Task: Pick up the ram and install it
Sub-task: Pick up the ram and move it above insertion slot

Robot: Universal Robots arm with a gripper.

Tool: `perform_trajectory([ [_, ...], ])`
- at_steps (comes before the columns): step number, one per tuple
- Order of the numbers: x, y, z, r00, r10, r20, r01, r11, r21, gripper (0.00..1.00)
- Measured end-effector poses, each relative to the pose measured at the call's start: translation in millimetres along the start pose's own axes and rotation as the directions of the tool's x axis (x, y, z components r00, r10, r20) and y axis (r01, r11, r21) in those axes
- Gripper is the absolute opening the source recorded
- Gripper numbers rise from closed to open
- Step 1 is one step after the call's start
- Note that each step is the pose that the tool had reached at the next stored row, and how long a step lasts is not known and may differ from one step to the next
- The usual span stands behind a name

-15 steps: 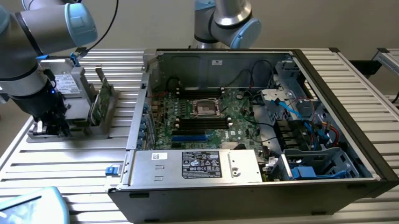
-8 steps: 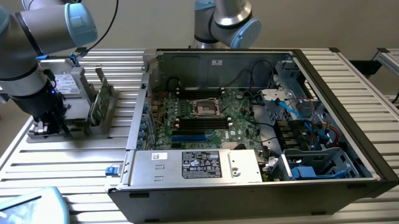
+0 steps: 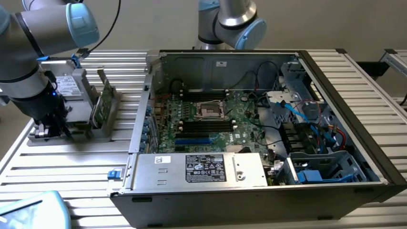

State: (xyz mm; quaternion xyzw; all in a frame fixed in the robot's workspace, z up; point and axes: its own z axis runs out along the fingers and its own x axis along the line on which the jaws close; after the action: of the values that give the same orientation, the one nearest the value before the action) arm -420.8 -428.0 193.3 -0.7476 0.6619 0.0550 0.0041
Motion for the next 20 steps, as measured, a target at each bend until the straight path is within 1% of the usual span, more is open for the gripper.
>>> perform_trajectory([
  [9,-0.1,0.4,-1.2,1.0000,0.000,-0.0001,0.000,1.0000,0.0001,0.14],
  [13,-0.7,0.8,-7.8,1.0000,0.000,0.0003,0.000,1.0000,-0.0001,0.14],
  [18,-1.3,1.2,-13.8,1.0000,0.000,0.0020,0.000,1.0000,0.0004,0.14],
  [20,-1.7,1.6,-18.8,1.0000,0.000,0.0025,0.000,1.0000,0.0003,0.14],
])
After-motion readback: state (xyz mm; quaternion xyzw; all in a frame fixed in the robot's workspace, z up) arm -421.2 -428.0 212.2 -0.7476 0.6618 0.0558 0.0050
